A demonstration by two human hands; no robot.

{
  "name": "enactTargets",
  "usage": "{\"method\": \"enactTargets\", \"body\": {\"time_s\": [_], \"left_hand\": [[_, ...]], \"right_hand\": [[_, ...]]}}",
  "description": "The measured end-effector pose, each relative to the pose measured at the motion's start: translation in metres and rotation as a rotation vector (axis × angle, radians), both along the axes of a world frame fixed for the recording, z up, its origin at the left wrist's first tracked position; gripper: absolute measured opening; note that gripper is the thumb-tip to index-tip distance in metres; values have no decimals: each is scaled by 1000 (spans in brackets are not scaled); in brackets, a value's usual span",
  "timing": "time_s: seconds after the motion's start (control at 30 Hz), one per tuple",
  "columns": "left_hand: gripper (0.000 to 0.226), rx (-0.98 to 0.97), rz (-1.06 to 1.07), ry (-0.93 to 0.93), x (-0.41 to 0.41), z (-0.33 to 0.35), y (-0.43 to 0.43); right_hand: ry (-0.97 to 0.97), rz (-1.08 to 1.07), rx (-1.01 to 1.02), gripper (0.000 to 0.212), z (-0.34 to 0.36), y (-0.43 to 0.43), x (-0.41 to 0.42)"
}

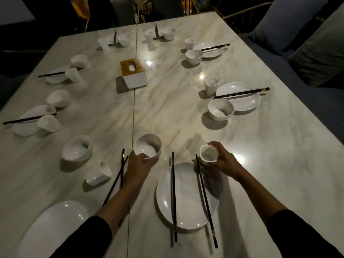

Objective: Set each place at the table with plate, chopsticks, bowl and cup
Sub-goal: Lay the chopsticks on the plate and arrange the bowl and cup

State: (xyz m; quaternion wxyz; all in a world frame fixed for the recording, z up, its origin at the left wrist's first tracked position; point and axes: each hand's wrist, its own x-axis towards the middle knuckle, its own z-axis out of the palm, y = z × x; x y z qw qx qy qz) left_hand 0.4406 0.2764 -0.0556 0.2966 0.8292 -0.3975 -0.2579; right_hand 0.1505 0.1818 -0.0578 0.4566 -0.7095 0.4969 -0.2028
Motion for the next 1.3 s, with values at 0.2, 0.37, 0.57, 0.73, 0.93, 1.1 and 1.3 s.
{"method": "enactTargets", "body": {"time_s": [0.2, 0.37, 0.57, 0.73, 0.93, 1.1, 1.3], "left_hand": [[32, 27, -36, 68, -17, -4, 39], [28, -20, -49, 78, -29, -3, 55], [32, 22, -77, 83, -31, 0, 71], [17, 32, -100, 125, -36, 3, 91], [37, -164, 170, 13, -79, 10, 125], [25, 88, 68, 192, -119, 1, 132], [19, 206, -11, 208, -121, 7, 119]], "right_hand": [[52, -2, 32, 64, 3, 10, 5], [55, -26, 85, 66, 7, 15, 6], [89, 21, 118, 72, 11, 29, 11], [72, 14, 153, 78, 14, 44, 6], [119, -346, -145, 69, 11, 94, 7], [222, -337, -60, 18, -17, 159, 27], [181, -320, 60, 18, -21, 164, 30]]}}
